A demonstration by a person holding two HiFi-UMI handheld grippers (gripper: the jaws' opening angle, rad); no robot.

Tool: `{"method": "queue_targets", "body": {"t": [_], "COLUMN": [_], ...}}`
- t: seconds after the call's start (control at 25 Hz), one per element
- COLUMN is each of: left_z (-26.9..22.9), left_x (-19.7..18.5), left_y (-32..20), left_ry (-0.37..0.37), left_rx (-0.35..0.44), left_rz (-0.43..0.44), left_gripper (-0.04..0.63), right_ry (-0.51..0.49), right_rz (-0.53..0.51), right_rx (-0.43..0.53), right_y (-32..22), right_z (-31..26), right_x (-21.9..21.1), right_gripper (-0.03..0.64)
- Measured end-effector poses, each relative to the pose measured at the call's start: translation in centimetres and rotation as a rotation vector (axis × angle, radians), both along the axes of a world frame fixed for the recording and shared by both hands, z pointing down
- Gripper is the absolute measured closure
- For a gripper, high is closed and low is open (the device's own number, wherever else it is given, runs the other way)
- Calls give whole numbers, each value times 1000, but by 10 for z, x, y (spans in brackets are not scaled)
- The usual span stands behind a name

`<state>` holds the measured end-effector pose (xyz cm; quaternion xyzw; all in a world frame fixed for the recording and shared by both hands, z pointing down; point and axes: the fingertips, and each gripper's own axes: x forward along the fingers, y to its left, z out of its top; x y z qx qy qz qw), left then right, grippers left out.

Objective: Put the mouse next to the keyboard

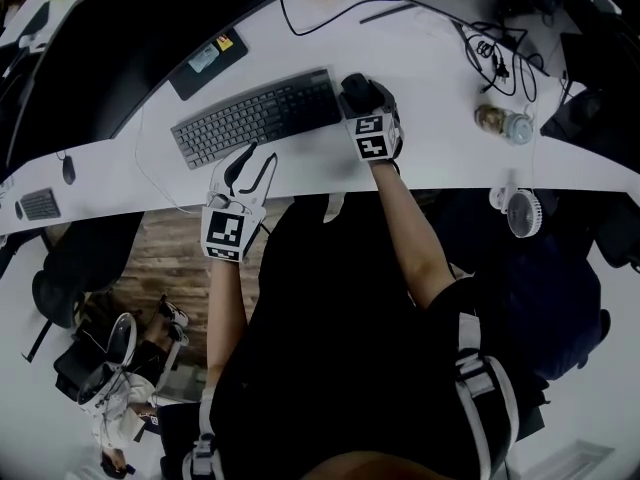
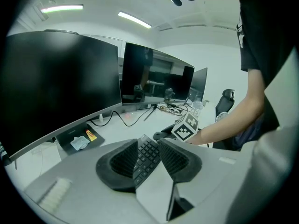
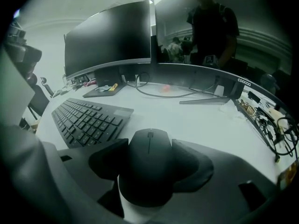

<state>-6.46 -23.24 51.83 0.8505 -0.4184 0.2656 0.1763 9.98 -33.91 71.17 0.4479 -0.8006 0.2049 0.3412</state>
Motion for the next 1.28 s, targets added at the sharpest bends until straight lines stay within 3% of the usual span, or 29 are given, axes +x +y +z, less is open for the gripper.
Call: {"method": "queue_targets", "body": {"t": [0.52,0.56,0.92,1.08,1.2,1.28], "left_z": [-7,-9,-27,-35,-39,-40], "left_x": [12,12,3,4,4,4], "left_y": [6,7,13,17,20,24], "left_ry": [2,3,21,48,65,76], "left_rx": [30,34,85,115,131,136], "left_rz": [22,27,31,44,55,64], "left_gripper": [446,446,446,446,446,448], "right_ry": [-39,-43,-50,-50,-75,-72], "right_rz": [39,44,64,83,98,99], "right_rx": [21,23,100,113,107,113], "right_y": [-5,-5,-1,11,22,30], "right_z": [1,0,-35,-49,-58,-64], "right_x": [1,2,10,15,17,17], "right_gripper": [312,287,275,286,352,360]}}
